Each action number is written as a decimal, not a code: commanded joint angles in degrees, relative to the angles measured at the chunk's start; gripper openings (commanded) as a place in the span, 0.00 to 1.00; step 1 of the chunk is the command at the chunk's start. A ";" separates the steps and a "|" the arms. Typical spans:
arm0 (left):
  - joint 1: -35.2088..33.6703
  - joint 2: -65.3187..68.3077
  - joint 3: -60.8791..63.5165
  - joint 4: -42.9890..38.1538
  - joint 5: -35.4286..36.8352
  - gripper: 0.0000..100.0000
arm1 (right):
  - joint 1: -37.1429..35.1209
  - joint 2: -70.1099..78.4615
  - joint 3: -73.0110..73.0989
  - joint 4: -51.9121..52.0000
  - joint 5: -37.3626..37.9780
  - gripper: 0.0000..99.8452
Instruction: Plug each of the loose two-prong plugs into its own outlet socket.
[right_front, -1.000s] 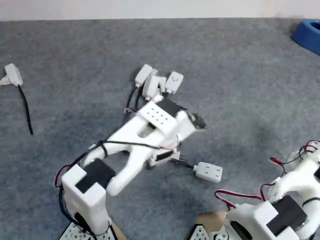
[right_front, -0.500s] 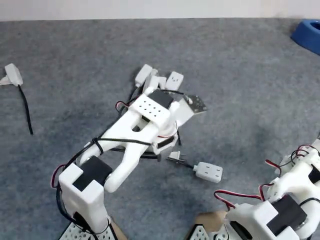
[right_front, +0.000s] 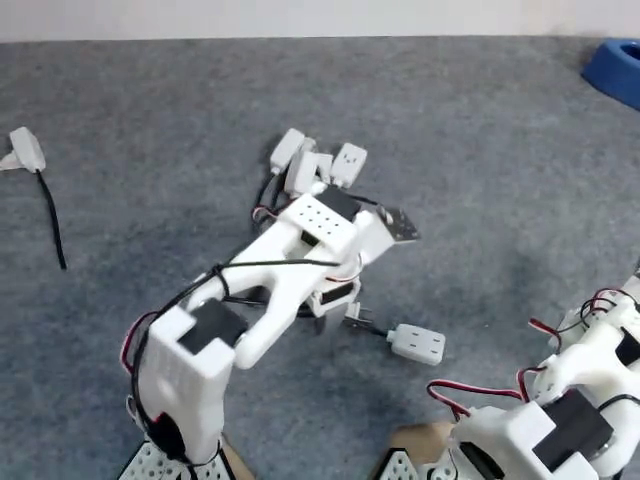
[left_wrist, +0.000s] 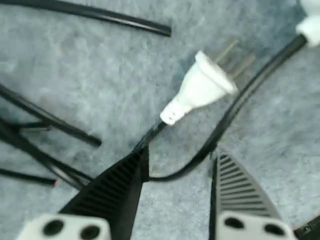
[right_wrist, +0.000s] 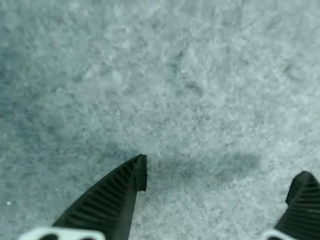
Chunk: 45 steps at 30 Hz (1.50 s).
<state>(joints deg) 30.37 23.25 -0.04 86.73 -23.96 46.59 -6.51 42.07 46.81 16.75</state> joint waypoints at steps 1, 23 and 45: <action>1.01 2.68 -4.35 -0.09 -0.44 0.16 | -0.57 -0.66 -0.66 -0.75 0.79 0.42; 14.11 -12.00 8.57 14.59 1.93 0.01 | -2.24 -0.66 -0.66 -0.75 0.79 0.42; -13.58 -20.18 21.85 14.51 -11.60 0.01 | -3.03 -0.66 -0.84 -0.40 0.79 0.42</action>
<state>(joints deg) 17.71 6.02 19.03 99.91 -33.45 44.92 -6.51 42.07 46.81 16.84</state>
